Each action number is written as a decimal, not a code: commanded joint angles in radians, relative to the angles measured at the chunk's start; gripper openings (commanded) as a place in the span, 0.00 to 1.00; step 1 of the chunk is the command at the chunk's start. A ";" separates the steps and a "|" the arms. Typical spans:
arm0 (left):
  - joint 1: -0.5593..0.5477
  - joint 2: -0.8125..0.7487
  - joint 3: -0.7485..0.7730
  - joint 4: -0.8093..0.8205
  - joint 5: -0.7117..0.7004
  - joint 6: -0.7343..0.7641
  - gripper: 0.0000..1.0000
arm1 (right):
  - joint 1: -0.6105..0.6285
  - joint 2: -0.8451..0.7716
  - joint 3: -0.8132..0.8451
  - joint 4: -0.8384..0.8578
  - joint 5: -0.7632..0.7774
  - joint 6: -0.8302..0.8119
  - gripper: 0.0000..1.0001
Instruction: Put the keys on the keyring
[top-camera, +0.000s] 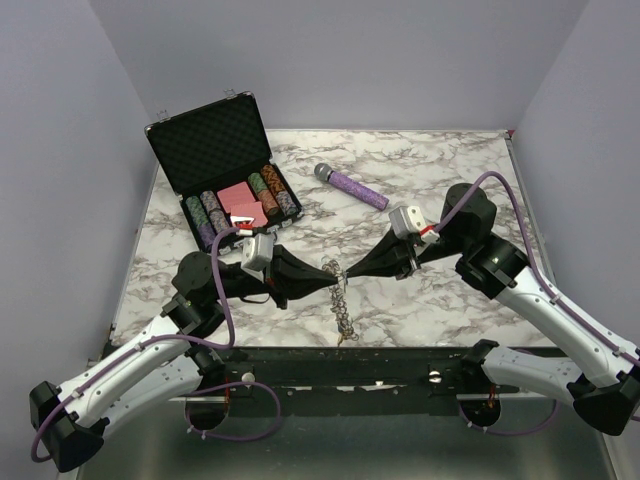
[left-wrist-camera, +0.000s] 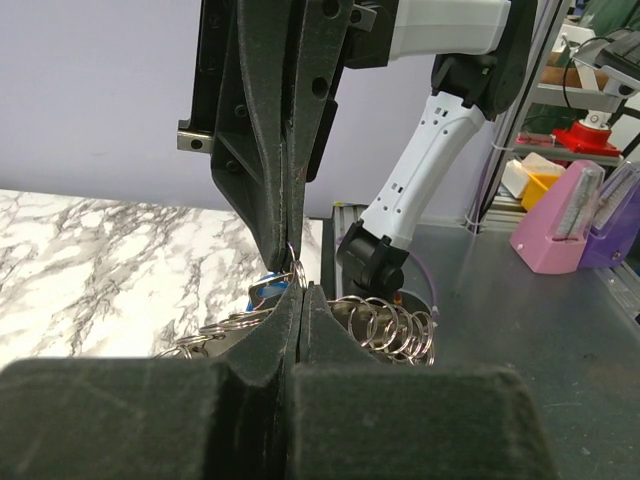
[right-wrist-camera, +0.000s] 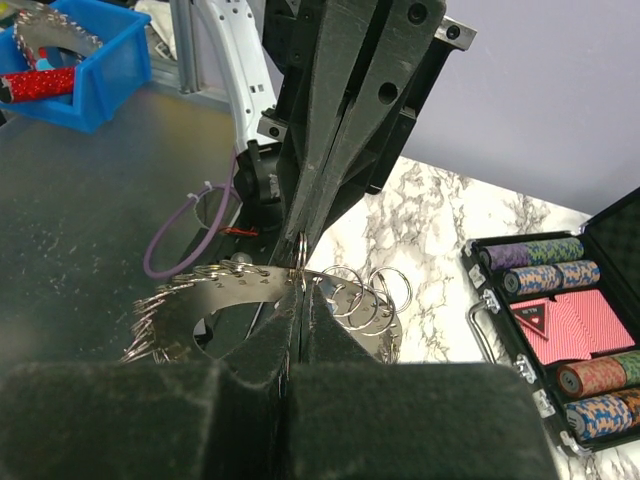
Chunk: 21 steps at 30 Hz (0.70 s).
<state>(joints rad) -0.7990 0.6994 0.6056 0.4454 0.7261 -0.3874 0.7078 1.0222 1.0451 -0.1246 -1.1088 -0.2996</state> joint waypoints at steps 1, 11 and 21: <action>-0.008 -0.011 0.000 0.081 0.049 -0.031 0.00 | 0.004 -0.010 -0.014 0.063 -0.006 -0.016 0.00; -0.006 0.005 -0.006 0.072 0.052 -0.038 0.00 | 0.004 -0.013 -0.017 0.115 -0.017 0.040 0.00; -0.008 0.000 -0.009 0.055 0.050 -0.036 0.00 | 0.004 -0.011 -0.017 0.115 -0.032 0.010 0.00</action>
<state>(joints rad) -0.7990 0.7071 0.5957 0.4759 0.7341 -0.4110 0.7078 1.0206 1.0328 -0.0582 -1.1259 -0.2668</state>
